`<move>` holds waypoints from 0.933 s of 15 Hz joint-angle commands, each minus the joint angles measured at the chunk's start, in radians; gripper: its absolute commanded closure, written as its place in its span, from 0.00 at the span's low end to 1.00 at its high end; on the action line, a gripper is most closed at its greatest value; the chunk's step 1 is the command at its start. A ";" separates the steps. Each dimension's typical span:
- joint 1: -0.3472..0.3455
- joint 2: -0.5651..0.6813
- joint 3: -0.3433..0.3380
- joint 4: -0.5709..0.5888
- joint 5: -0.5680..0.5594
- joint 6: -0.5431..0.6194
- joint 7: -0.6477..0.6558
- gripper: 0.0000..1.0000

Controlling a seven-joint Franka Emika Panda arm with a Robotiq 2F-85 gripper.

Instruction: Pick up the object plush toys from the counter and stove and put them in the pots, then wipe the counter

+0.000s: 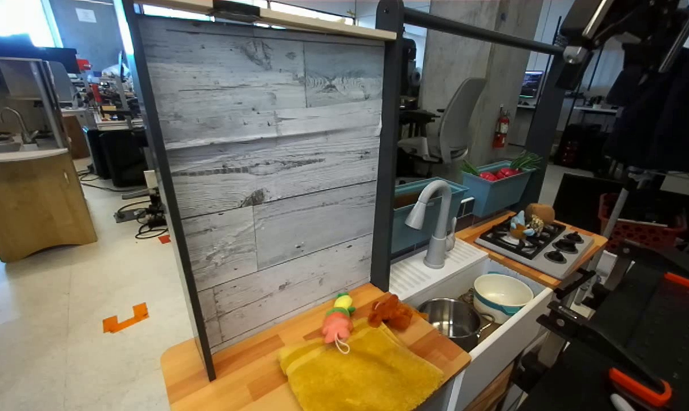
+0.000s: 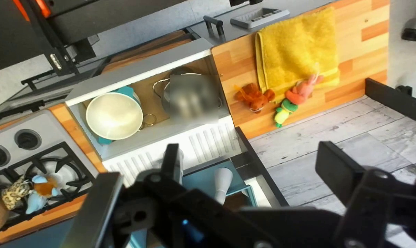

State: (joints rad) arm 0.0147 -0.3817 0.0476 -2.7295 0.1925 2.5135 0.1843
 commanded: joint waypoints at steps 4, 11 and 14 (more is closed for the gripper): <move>0.065 0.059 0.016 -0.013 0.023 0.152 -0.063 0.00; 0.074 0.408 0.199 0.089 0.004 0.684 0.320 0.00; 0.065 0.587 0.128 0.124 -0.082 0.888 0.386 0.00</move>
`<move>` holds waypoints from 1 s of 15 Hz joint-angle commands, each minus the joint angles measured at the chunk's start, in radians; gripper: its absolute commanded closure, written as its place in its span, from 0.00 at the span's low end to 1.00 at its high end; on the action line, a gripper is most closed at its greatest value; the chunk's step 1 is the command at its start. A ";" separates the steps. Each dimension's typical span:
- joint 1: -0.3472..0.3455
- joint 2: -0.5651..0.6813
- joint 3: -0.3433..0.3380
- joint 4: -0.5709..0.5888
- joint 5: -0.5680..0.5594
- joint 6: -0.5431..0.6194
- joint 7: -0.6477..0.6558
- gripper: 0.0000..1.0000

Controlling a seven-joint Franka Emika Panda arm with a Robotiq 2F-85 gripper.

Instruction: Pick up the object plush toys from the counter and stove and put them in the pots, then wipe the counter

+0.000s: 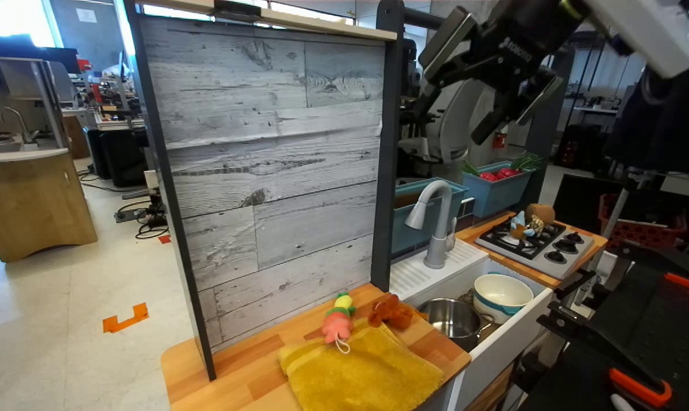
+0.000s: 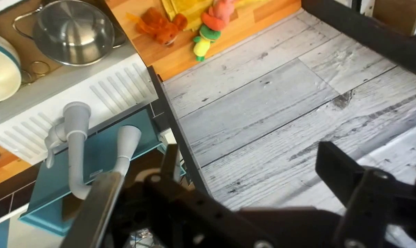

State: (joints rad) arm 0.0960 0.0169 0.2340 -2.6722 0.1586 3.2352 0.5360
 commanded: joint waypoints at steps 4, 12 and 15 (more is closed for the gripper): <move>0.312 0.389 -0.387 0.203 0.213 -0.008 -0.095 0.00; 0.208 0.374 -0.291 0.204 0.159 -0.077 -0.143 0.00; 0.175 0.394 -0.232 0.246 0.142 -0.278 -0.148 0.00</move>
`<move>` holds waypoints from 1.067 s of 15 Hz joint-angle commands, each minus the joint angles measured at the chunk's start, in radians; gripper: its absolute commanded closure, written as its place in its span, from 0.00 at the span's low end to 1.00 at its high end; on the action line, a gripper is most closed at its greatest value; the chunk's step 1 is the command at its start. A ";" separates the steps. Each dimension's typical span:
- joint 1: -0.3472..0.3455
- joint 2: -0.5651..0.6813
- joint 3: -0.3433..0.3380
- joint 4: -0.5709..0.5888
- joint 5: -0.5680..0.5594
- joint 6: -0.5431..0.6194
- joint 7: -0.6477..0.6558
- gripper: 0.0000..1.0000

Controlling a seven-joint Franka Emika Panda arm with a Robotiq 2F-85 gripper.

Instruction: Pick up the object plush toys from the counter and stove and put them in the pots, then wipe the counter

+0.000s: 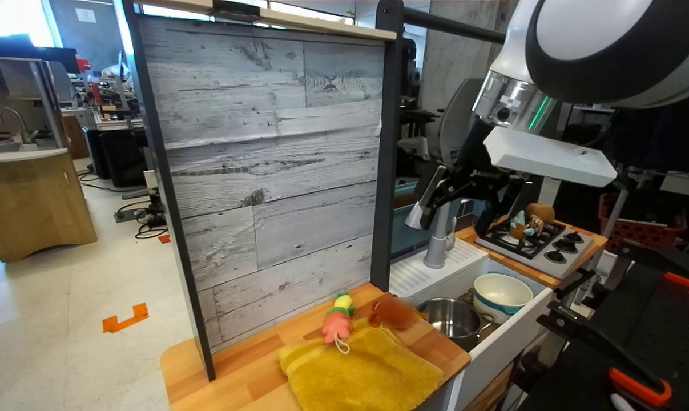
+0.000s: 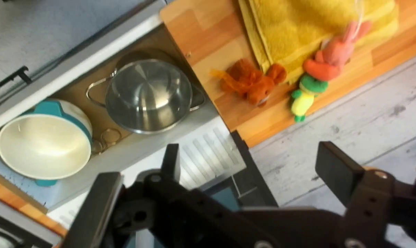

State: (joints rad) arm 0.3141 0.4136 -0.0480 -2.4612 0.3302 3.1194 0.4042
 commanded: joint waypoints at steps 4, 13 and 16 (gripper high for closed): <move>0.204 0.071 -0.186 0.093 -0.321 -0.307 0.214 0.00; 0.188 0.105 -0.151 0.139 -0.423 -0.261 0.216 0.00; 0.014 0.123 0.059 0.221 -0.333 -0.359 0.001 0.00</move>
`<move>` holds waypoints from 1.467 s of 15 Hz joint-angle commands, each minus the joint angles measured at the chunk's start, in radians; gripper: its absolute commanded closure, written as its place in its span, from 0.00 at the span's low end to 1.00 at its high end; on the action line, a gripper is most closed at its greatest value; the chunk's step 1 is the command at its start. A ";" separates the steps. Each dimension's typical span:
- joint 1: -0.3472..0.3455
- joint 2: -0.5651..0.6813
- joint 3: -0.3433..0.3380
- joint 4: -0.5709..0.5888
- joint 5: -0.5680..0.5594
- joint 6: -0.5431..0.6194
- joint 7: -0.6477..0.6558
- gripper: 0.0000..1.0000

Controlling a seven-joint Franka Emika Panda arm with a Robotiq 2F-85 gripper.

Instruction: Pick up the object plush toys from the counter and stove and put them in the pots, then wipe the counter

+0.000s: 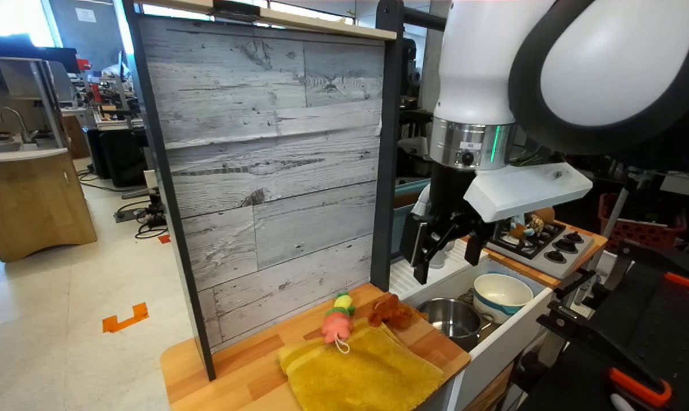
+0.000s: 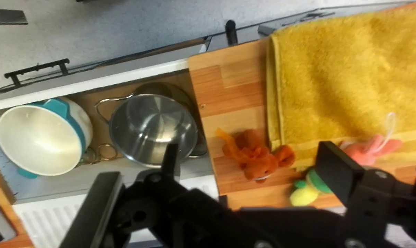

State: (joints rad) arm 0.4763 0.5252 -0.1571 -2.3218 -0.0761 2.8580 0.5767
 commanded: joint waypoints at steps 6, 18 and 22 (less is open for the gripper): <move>0.120 0.197 -0.028 0.322 -0.052 0.024 0.145 0.00; 0.375 0.449 -0.218 0.499 0.019 0.084 0.391 0.00; 0.179 0.424 -0.005 0.518 0.094 -0.037 0.269 0.00</move>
State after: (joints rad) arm 0.7878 0.9714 -0.2936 -1.8266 -0.0299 2.9023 0.9383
